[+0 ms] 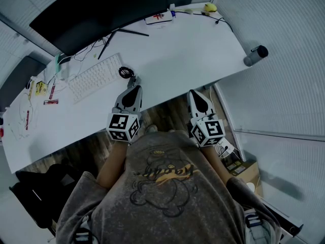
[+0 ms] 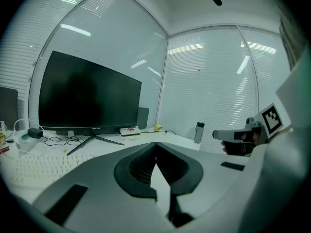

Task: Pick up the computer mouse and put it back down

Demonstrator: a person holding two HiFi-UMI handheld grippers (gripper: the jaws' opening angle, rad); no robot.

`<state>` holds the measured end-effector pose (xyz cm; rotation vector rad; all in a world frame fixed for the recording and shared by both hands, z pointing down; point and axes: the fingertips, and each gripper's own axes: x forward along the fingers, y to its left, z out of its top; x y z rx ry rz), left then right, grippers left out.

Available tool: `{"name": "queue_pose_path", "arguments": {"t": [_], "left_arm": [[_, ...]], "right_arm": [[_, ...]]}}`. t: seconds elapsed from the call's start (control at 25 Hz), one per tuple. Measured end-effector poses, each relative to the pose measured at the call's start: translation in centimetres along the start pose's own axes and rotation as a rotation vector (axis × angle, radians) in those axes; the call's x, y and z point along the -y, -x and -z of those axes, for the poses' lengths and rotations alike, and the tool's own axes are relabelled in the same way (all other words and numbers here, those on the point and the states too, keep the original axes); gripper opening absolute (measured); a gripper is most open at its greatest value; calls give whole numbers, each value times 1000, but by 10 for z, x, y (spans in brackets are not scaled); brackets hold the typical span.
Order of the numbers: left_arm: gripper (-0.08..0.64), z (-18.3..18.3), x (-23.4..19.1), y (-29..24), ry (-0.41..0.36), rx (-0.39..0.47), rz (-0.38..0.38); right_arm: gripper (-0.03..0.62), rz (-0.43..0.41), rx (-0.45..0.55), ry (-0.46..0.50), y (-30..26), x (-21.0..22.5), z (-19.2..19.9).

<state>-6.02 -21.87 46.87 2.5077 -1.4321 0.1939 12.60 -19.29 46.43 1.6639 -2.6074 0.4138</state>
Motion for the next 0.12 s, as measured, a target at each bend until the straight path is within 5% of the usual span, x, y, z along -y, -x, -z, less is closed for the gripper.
{"name": "queue_pose_path", "arguments": {"t": [0.12], "left_arm": [[18,0,1,0,1,0,2]], "right_arm": [[5,-1,-1,-1,0,0,0]]}}
